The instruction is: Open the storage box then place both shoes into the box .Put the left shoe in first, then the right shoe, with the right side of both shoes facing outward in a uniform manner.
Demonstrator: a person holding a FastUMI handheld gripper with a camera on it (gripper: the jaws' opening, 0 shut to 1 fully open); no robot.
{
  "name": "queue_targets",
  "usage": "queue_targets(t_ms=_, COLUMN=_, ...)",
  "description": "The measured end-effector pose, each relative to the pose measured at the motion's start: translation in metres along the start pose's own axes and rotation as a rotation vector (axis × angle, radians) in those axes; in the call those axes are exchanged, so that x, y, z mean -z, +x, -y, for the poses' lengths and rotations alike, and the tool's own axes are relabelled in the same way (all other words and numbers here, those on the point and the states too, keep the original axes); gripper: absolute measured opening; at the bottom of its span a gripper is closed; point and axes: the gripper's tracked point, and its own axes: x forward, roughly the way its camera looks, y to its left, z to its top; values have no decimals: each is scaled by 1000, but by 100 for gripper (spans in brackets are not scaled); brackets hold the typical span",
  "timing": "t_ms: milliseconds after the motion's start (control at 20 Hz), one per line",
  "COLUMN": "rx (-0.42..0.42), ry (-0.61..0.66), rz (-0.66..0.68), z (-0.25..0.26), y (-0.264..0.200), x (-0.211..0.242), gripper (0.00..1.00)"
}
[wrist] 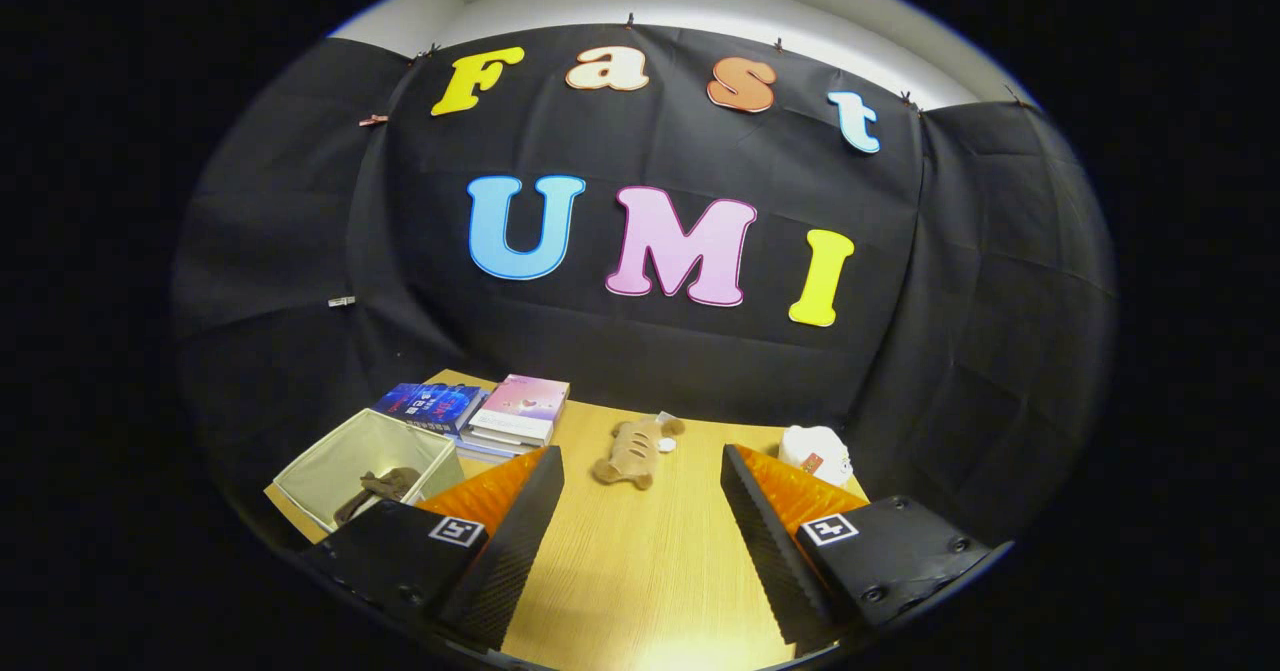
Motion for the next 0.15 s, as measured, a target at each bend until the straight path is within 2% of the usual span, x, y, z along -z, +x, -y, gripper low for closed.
queue_targets(t_ms=150, rx=-5, ry=-8, rz=5, z=-6, y=-5, x=6, gripper=98)
